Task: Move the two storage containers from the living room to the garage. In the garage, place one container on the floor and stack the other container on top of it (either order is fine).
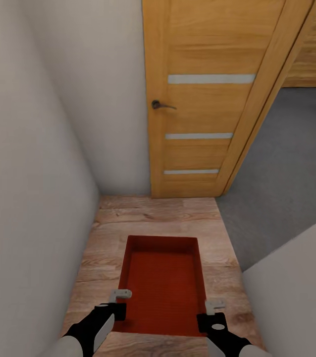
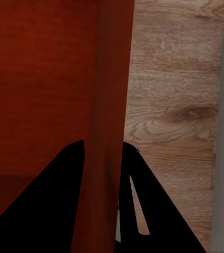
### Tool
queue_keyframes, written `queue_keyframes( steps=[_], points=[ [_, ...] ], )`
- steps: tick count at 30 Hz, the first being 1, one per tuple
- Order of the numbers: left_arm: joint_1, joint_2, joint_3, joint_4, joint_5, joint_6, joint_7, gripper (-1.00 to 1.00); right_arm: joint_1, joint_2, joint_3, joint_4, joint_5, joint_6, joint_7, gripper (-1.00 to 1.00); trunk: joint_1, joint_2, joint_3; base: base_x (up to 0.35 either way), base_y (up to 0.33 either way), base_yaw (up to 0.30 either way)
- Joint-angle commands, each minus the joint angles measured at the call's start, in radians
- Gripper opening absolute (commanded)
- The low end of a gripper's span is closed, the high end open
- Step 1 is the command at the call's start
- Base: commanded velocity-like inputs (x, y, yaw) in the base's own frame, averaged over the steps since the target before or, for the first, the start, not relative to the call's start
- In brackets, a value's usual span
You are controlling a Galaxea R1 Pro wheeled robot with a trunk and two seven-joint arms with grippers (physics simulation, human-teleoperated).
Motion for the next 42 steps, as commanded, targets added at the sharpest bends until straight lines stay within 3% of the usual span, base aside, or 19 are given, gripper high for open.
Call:
queue_keyframes(
  steps=[1,12,32,42],
  points=[
    [0.000,0.002,-0.037,-0.004,0.019,0.004,0.012,-1.00,-0.001,-0.019,-0.009,-0.002,-0.020,0.000,-0.002,-1.00,0.001,-0.002,-0.001,0.334,0.000,0.000],
    [0.000,0.002,-0.040,-0.006,0.016,0.003,0.007,-1.00,-0.001,-0.018,-0.009,-0.001,-0.020,0.000,-0.002,-1.00,0.001,-0.002,-0.001,0.112,0.000,-0.043],
    [-0.001,0.002,-0.041,-0.006,0.016,0.003,0.007,-1.00,-0.001,-0.018,-0.009,-0.002,-0.020,0.001,-0.001,-1.00,0.001,-0.002,-0.001,0.001,0.000,-0.272],
    [0.000,0.003,-0.041,-0.005,0.016,0.004,0.005,-1.00,-0.001,-0.017,-0.009,-0.002,-0.020,0.001,-0.001,-1.00,0.001,-0.002,-0.001,0.167,0.165,-0.026]
  ],
)
